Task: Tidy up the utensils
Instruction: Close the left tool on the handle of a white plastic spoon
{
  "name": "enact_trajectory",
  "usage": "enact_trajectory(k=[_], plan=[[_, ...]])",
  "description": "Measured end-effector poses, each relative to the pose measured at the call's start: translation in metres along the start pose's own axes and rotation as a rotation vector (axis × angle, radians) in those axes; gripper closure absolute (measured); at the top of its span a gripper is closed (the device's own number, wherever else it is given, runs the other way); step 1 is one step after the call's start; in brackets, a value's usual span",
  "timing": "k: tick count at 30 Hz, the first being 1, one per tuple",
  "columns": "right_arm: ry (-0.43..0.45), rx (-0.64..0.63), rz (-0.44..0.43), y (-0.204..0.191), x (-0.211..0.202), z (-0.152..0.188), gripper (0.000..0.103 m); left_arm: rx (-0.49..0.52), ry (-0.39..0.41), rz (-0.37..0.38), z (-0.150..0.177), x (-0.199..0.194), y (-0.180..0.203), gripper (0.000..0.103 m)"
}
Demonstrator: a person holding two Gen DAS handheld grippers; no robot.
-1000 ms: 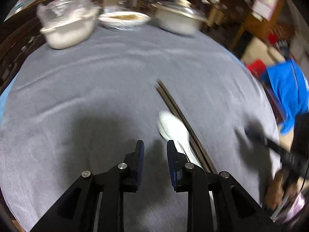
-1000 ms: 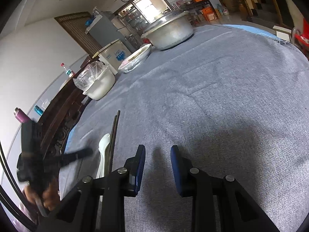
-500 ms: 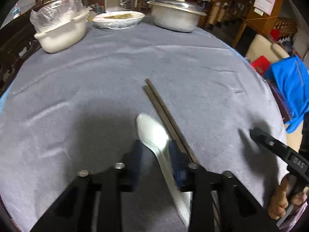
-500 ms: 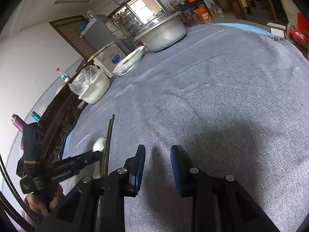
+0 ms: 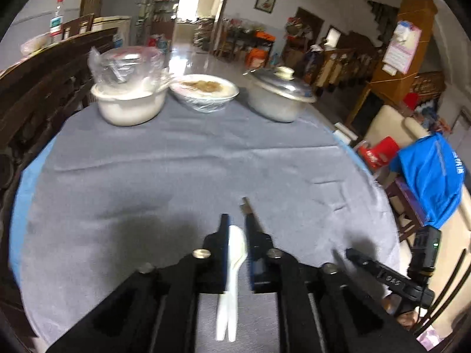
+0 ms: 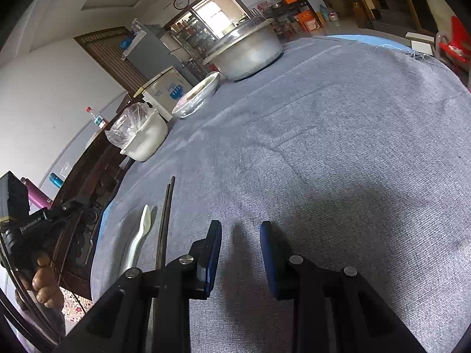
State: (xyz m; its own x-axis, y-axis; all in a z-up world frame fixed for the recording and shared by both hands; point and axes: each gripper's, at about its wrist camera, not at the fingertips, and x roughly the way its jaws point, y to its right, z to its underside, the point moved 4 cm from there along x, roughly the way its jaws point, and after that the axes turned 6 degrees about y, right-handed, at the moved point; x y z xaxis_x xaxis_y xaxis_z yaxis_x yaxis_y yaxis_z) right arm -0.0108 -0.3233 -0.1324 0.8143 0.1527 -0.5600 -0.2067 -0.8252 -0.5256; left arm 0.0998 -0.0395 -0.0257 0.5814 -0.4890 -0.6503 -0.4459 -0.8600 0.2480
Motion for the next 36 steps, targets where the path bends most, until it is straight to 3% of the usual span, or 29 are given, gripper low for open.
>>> enact_trajectory(k=[1, 2, 6, 12, 14, 17, 20, 24, 31, 36], plan=[[0.0, 0.0, 0.0, 0.0, 0.0, 0.0, 0.074, -0.013, -0.01, -0.008, 0.003, 0.001, -0.005, 0.069], [0.0, 0.0, 0.0, 0.0, 0.0, 0.0, 0.074, -0.024, -0.023, -0.027, 0.008, 0.006, -0.009, 0.068], [-0.004, -0.001, -0.001, 0.0, 0.001, 0.0, 0.074, -0.031, -0.127, -0.081, 0.033, 0.03, -0.018, 0.068], [-0.001, 0.005, -0.002, 0.001, 0.0, -0.001, 0.074, 0.037, -0.239, -0.143, 0.068, 0.056, -0.01, 0.068], [-0.001, 0.006, -0.002, 0.001, 0.0, 0.0, 0.074, 0.03, -0.215, -0.139, 0.071, 0.052, -0.013, 0.068], [-0.001, 0.007, -0.004, 0.001, 0.0, 0.0, 0.074, 0.034, -0.245, -0.175, 0.075, 0.055, -0.017, 0.069], [0.0, 0.008, -0.004, 0.002, 0.0, 0.0, 0.074, 0.107, -0.231, -0.213, 0.077, 0.059, -0.009, 0.072], [0.003, 0.01, 0.0, 0.002, -0.001, 0.0, 0.074, 0.066, -0.224, -0.248, 0.072, 0.064, -0.011, 0.094], [0.0, 0.012, -0.004, 0.003, 0.0, 0.0, 0.074, -0.008, -0.231, -0.282, 0.069, 0.058, -0.031, 0.094], [-0.02, 0.016, -0.023, 0.003, 0.001, 0.0, 0.074, -0.057, -0.236, -0.213, 0.072, 0.045, -0.047, 0.087]])
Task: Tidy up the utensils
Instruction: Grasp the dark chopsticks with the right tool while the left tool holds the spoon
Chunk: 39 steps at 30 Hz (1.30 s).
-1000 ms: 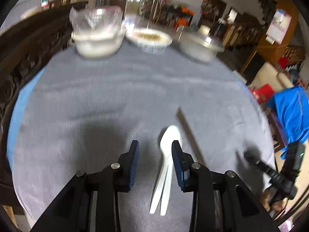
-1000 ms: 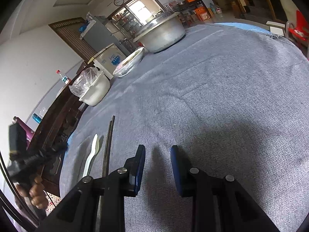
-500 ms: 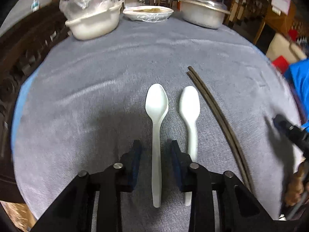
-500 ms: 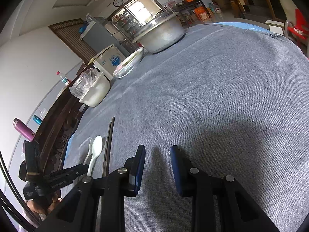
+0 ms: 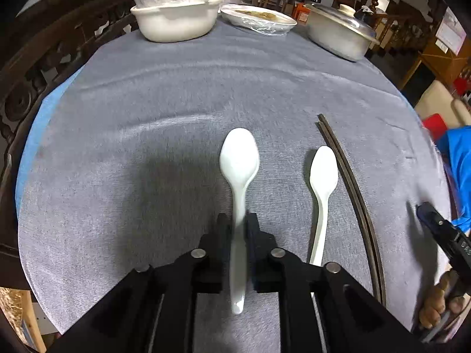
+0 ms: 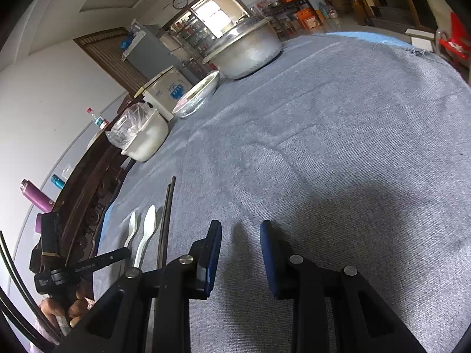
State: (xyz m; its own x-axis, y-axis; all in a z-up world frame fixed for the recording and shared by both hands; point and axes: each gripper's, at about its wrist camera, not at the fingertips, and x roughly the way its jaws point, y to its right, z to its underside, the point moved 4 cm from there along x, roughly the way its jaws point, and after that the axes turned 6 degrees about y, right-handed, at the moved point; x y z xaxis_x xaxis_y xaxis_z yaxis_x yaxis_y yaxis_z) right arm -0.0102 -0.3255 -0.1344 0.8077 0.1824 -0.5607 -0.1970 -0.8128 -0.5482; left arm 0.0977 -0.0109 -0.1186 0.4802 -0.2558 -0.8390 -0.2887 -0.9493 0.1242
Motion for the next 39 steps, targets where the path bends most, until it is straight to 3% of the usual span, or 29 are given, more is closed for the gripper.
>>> enact_trajectory(k=[7, 11, 18, 20, 25, 29, 32, 35, 39], plan=[[-0.104, 0.006, -0.317, -0.036, 0.015, -0.024, 0.071, 0.029, 0.057, 0.027, -0.012, -0.009, -0.014, 0.077], [-0.239, -0.035, -0.434, -0.081, 0.05, -0.036, 0.071, 0.017, 0.061, 0.04, -0.023, -0.005, -0.017, 0.076], [-0.38, -0.076, -0.37, -0.113, 0.117, -0.012, 0.074, 0.006, 0.054, 0.059, -0.03, 0.005, -0.023, 0.076], [-0.366, -0.062, -0.321, -0.109, 0.128, -0.011, 0.074, 0.011, 0.051, 0.059, -0.028, 0.006, -0.027, 0.076], [-0.371, -0.027, -0.336, -0.108, 0.145, -0.01, 0.075, 0.015, 0.053, 0.072, -0.031, 0.007, -0.033, 0.076], [-0.378, -0.072, -0.297, -0.11, 0.156, -0.008, 0.093, 0.022, 0.052, 0.091, -0.036, 0.009, -0.029, 0.076], [-0.357, -0.075, -0.309, -0.107, 0.154, -0.008, 0.099, 0.037, 0.049, 0.109, -0.04, 0.012, -0.022, 0.076], [-0.291, -0.114, -0.348, -0.11, 0.14, -0.013, 0.1, 0.053, 0.042, 0.106, -0.043, 0.018, -0.016, 0.076], [-0.271, -0.07, -0.404, -0.105, 0.136, -0.019, 0.1, 0.07, 0.026, 0.095, -0.05, 0.026, -0.009, 0.076]])
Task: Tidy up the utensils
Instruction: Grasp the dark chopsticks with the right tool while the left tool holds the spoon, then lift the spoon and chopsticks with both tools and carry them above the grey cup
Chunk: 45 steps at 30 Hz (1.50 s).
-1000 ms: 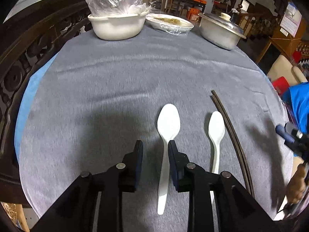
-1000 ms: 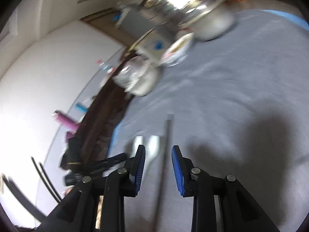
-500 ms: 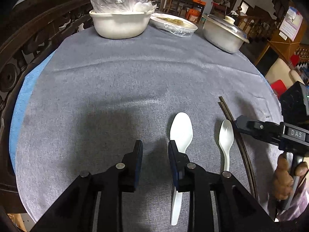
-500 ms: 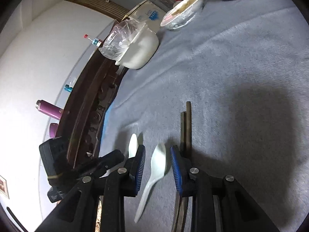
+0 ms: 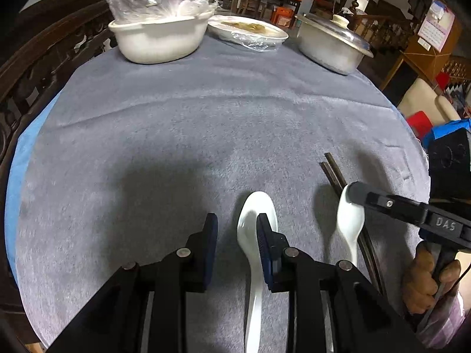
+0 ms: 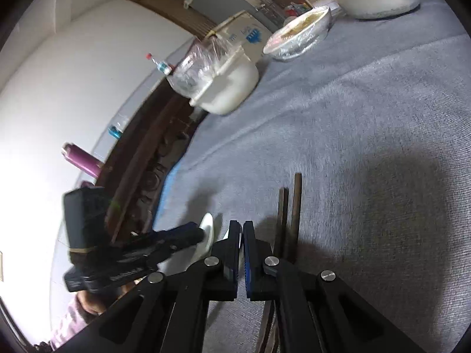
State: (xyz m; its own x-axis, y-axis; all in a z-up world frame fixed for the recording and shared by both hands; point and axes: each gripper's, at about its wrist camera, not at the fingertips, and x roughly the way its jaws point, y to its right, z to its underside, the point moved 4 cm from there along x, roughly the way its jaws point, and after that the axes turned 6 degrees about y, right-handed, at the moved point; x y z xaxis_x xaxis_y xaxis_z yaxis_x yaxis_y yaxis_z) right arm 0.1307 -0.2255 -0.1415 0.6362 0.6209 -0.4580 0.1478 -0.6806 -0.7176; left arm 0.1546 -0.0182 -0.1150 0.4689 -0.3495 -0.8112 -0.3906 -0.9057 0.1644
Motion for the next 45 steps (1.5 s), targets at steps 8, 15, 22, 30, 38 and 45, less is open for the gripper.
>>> enact_trajectory(k=[8, 15, 22, 30, 38, 45], plan=[[0.022, -0.016, -0.015, -0.004, 0.002, -0.006, 0.1, 0.028, -0.045, -0.019, -0.011, 0.013, 0.008, 0.088], [0.024, 0.032, -0.034, 0.004, -0.001, -0.009, 0.1, 0.091, -0.047, -0.049, -0.009, 0.014, 0.027, 0.097], [0.027, 0.044, -0.043, 0.006, -0.002, -0.01, 0.1, 0.035, -0.032, -0.09, -0.004, 0.013, 0.03, 0.098], [0.034, 0.043, -0.051, 0.005, -0.003, -0.012, 0.1, -0.043, 0.052, -0.146, -0.002, -0.012, 0.023, 0.1], [0.051, 0.045, -0.055, 0.005, -0.005, -0.012, 0.1, -0.086, 0.159, -0.204, -0.002, -0.058, 0.018, 0.1], [0.1, 0.016, -0.028, 0.002, -0.011, -0.014, 0.1, -0.166, 0.277, -0.254, 0.022, -0.119, 0.011, 0.1]])
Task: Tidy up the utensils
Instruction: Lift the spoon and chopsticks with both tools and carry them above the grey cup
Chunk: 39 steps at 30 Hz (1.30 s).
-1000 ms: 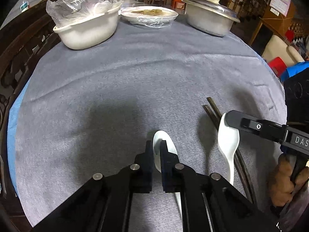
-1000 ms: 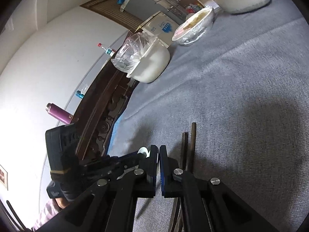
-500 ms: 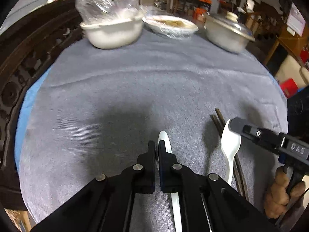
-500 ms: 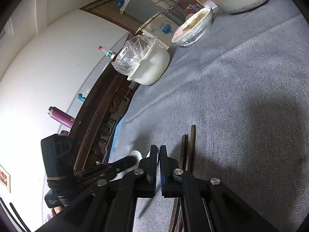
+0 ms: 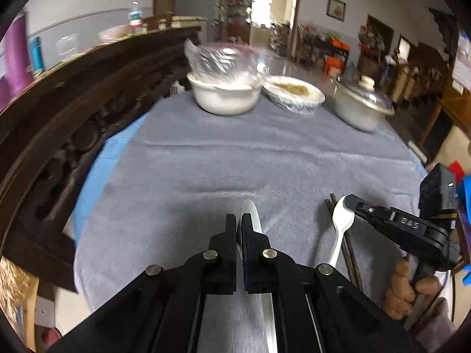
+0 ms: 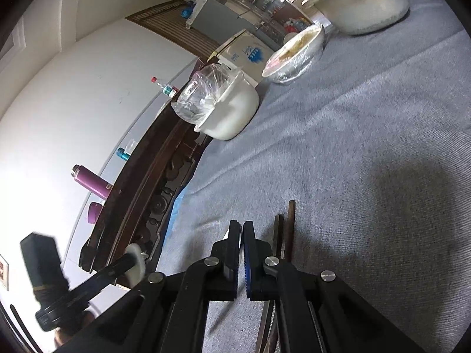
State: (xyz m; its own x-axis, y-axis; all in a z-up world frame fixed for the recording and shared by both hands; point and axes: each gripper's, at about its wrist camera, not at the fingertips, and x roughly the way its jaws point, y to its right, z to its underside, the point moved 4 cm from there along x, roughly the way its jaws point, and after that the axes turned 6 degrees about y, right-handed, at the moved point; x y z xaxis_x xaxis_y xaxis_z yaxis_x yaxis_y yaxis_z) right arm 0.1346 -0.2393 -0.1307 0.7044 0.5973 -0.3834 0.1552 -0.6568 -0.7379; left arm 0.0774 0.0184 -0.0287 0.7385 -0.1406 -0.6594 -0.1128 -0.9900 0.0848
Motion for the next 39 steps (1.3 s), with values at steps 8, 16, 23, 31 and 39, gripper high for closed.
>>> enact_trajectory(k=[8, 16, 23, 31, 39], plan=[[0.046, -0.077, 0.142, -0.004, -0.025, 0.003, 0.1, -0.083, 0.095, 0.039, 0.008, -0.056, -0.01, 0.1], [0.305, -0.276, 0.372, -0.054, -0.165, -0.038, 0.1, -0.084, 0.207, 0.103, -0.002, -0.113, 0.007, 0.1], [0.613, -0.545, 0.469, -0.174, -0.273, -0.028, 0.1, -0.08, 0.388, 0.129, -0.019, -0.184, 0.02, 0.1], [0.736, -0.705, 0.503, -0.249, -0.294, 0.032, 0.1, -0.047, 0.48, 0.117, -0.008, -0.22, 0.039, 0.1], [0.676, -0.764, 0.523, -0.258, -0.277, 0.071, 0.1, -0.059, 0.501, 0.105, 0.007, -0.223, 0.048, 0.1]])
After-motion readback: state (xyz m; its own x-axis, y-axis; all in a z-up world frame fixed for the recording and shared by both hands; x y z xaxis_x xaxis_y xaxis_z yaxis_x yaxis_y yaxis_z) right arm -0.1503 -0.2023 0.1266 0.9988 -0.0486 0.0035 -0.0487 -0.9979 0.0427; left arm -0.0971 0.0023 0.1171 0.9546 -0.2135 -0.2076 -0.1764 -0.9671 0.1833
